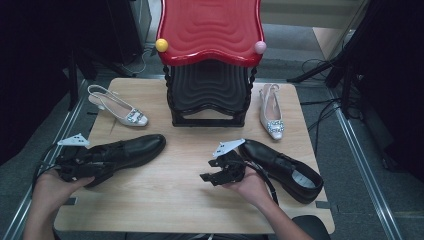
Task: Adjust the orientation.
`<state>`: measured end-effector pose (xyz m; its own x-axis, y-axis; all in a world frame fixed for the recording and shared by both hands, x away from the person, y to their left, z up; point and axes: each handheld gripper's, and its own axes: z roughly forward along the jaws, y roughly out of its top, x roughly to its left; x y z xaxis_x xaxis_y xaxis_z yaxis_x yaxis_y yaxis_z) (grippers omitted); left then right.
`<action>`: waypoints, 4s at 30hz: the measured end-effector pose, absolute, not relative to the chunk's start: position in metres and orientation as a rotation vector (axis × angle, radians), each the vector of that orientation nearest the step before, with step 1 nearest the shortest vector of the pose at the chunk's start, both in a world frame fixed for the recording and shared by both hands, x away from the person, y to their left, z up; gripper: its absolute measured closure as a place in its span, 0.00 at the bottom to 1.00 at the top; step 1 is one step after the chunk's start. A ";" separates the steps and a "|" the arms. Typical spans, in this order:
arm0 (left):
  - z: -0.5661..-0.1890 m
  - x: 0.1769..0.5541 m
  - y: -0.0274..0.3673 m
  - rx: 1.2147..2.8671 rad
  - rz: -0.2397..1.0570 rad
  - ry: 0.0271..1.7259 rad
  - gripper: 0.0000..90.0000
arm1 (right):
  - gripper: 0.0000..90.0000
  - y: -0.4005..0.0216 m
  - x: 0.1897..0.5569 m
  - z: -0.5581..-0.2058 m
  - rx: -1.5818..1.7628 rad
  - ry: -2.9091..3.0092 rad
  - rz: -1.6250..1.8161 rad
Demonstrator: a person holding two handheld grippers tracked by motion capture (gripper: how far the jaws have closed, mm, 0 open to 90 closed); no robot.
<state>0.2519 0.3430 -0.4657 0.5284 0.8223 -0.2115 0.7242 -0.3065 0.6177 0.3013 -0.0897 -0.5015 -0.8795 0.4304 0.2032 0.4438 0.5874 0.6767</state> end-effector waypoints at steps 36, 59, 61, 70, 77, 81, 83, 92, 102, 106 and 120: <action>-0.469 0.297 0.293 2.127 0.012 1.146 0.86 | 0.45 -0.107 0.289 -0.505 -0.838 -2.794 -1.177; -0.458 0.308 0.193 2.162 -0.043 0.951 0.86 | 0.45 -0.129 0.279 -0.505 -0.955 -2.782 -1.212; -0.460 0.307 0.182 2.175 -0.050 0.937 0.86 | 0.45 -0.129 0.278 -0.506 -0.957 -2.783 -1.210; -0.464 0.306 0.155 2.188 -0.044 0.920 0.86 | 0.45 -0.127 0.277 -0.506 -0.969 -2.780 -1.227; -0.474 0.305 0.136 2.212 -0.037 0.900 0.84 | 0.45 -0.125 0.279 -0.507 -0.983 -2.771 -1.250; -0.474 0.304 0.140 2.217 -0.027 0.895 0.79 | 0.46 -0.124 0.279 -0.508 -0.995 -2.766 -1.260; -0.471 0.303 0.145 2.221 -0.008 0.897 0.74 | 0.46 -0.122 0.279 -0.508 -0.997 -2.769 -1.268; -0.453 0.299 0.171 2.199 -0.023 0.913 0.65 | 0.47 -0.121 0.281 -0.507 -0.994 -2.774 -1.283; -0.436 0.290 0.214 2.173 0.068 0.951 0.74 | 0.50 -0.116 0.285 -0.505 -0.963 -2.770 -1.297; -0.434 0.290 0.226 2.156 0.069 0.958 0.86 | 0.52 -0.113 0.287 -0.505 -0.949 -2.770 -1.304; -0.473 0.313 0.258 2.130 0.091 1.105 1.00 | 0.87 -0.100 0.294 -0.507 -0.933 -2.754 -1.325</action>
<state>0.3127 0.2579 -0.4730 0.6295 0.7350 -0.2518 0.6836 -0.3700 0.6291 0.2937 -0.0998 -0.5066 -0.8281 0.5253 0.1958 0.4808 0.4859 0.7299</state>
